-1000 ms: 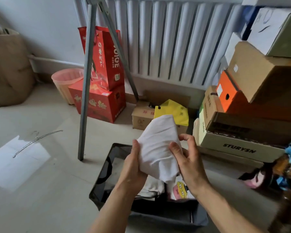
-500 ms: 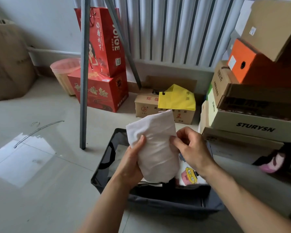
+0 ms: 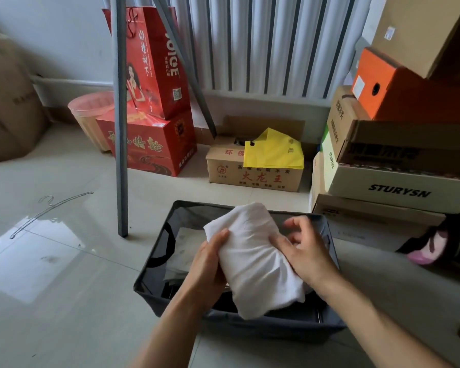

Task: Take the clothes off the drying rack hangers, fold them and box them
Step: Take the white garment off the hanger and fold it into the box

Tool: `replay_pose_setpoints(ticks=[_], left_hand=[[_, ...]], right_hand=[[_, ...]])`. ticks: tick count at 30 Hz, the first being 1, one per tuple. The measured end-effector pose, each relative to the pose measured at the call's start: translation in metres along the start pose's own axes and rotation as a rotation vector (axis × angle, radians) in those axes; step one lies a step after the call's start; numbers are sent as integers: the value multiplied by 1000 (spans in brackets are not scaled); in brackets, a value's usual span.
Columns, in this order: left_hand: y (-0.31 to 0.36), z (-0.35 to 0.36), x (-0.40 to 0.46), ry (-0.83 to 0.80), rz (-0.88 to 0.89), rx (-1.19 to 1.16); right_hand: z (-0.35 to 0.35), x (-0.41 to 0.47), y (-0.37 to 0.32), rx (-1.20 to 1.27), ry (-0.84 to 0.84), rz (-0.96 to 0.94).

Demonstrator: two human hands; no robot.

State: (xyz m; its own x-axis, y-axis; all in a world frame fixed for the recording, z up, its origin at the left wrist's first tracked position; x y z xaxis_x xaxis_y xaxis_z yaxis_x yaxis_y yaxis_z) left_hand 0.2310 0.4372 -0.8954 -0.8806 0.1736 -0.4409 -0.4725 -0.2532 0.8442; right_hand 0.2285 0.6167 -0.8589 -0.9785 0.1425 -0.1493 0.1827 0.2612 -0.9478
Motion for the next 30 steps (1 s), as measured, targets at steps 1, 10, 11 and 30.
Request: replay_pose_setpoints(ticks=[1, 10, 11, 30], left_hand=[[-9, -2, 1, 9, -59, 9], [-69, -2, 18, -27, -397, 90], [-72, -3, 24, -13, -391, 123], [-122, 51, 176, -41, 71, 422]], right_hand=[[1, 0, 16, 77, -43, 141], [44, -30, 110, 1021, -247, 644], [40, -24, 117, 963, -189, 617], [-40, 121, 174, 328, 394, 315]])
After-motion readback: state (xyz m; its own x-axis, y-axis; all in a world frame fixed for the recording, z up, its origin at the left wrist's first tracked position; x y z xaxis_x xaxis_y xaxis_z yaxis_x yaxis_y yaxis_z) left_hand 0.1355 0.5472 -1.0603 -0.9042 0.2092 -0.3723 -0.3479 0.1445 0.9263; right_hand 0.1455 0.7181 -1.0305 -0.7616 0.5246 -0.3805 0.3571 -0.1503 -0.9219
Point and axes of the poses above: each hand's wrist, its own x-axis towards the middle knuckle, its own z-axis out of the palm, y = z × x, the point moved 8 cm from there along x, towards the middle knuckle, and after that the axes turned 11 degrees about x, right-handed, at the moved point
